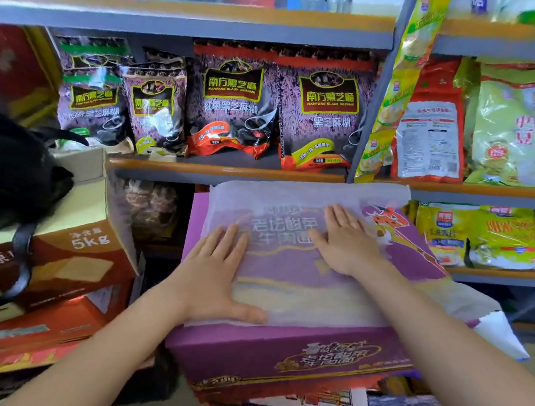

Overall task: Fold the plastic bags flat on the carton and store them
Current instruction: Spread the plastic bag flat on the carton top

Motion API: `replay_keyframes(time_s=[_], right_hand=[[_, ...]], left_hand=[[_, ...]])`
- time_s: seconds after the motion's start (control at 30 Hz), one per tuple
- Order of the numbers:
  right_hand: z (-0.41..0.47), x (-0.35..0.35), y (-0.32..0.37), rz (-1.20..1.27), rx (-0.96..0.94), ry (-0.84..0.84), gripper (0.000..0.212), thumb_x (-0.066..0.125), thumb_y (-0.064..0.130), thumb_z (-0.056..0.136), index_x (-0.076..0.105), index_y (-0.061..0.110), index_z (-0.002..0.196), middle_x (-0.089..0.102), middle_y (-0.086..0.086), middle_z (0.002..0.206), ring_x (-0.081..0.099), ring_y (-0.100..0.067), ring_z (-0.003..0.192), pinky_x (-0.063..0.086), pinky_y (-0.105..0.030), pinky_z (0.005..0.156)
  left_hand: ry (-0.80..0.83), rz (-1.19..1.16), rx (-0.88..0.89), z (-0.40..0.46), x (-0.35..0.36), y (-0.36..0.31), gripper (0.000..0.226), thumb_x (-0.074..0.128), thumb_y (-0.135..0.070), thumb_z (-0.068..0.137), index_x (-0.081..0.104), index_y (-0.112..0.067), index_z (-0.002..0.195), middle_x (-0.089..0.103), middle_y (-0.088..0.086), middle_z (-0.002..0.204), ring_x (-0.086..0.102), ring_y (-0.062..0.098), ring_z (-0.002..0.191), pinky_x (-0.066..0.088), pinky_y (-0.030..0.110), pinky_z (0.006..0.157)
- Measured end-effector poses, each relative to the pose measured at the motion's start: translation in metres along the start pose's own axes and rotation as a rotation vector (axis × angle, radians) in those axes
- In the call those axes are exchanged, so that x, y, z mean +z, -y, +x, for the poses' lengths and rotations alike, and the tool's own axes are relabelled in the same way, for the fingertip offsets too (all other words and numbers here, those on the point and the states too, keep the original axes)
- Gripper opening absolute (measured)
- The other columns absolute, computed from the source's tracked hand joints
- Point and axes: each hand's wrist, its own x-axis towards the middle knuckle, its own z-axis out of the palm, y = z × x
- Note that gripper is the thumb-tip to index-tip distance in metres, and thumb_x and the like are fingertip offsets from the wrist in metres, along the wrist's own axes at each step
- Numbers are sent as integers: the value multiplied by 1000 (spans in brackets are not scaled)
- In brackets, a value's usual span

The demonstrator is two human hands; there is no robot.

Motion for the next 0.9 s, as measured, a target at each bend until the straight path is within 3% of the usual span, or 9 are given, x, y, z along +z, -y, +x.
replay_keyframes(time_s=[0.07, 0.1, 0.2, 0.27, 0.33, 0.57, 0.67, 0.8, 0.9], right_hand=[[5, -7, -3, -39, 41, -45, 67, 16, 50, 97, 9, 8, 149, 3, -9, 159, 3, -22, 146, 4, -41, 118], [7, -10, 2, -65, 14, -133, 63, 19, 46, 98, 16, 7, 147, 11, -11, 157, 10, -25, 145, 8, -41, 117], [24, -19, 27, 16, -209, -365, 50, 29, 33, 99, 29, 7, 141, 25, -14, 151, 23, -31, 138, 16, -39, 113], [42, -18, 43, 49, -360, -286, 54, 31, 30, 99, 20, 5, 146, 14, -12, 157, 12, -27, 144, 10, -37, 116], [56, -11, 46, 16, -392, -134, 59, 29, 34, 99, 9, 10, 149, 2, -7, 159, 1, -21, 146, 3, -35, 117], [66, -8, -26, -11, -141, -55, 68, 18, 56, 95, 2, 19, 150, -4, 0, 159, -4, -16, 146, 0, -39, 117], [63, -9, -60, -7, 0, -77, 70, 20, 55, 95, 3, 17, 150, -3, -1, 159, -2, -17, 147, 2, -39, 118], [56, -16, -63, -6, 113, -71, 68, 17, 51, 97, 2, 12, 150, -5, -4, 159, -2, -18, 147, 1, -40, 117], [40, -23, -33, -12, 23, -200, 62, 23, 39, 99, 4, 9, 149, -4, -7, 159, -2, -21, 147, 2, -40, 118]], left_hand=[[-18, -15, -1, 1, -5, 4, 134, 3, -98, 38, -9, -20, 146, -15, 0, 153, -8, 22, 142, 5, 37, 116], [-82, -53, -22, 10, -10, 6, 128, 2, -97, 45, 11, -19, 147, 7, 3, 155, 10, 24, 141, 17, 38, 114], [-403, -222, -41, 56, -28, 5, 84, 13, -64, 76, 55, -7, 119, 54, 13, 124, 51, 33, 112, 44, 42, 90], [-417, -213, -31, 91, -31, 4, 82, 7, -52, 78, 48, -2, 127, 46, 18, 136, 44, 34, 124, 35, 41, 100], [-347, -156, -67, 113, -22, 4, 95, -3, -60, 70, 27, -5, 142, 22, 14, 152, 20, 26, 140, 14, 35, 113], [-148, -103, -211, 107, -9, 12, 122, -17, -93, 37, -4, -37, 144, -8, 6, 156, -7, 25, 143, -2, 39, 114], [-130, -93, -234, 103, -9, 13, 119, -15, -95, 34, -8, -45, 142, -10, 8, 155, -10, 31, 142, -4, 42, 115], [-166, -126, -165, 96, -12, 15, 126, -14, -95, 38, -3, -31, 146, -11, 5, 155, -10, 25, 142, -2, 43, 115], [-227, -164, -9, 77, -14, 11, 119, -17, -89, 51, 2, -21, 147, -16, -3, 151, -12, 15, 141, -5, 34, 115]])
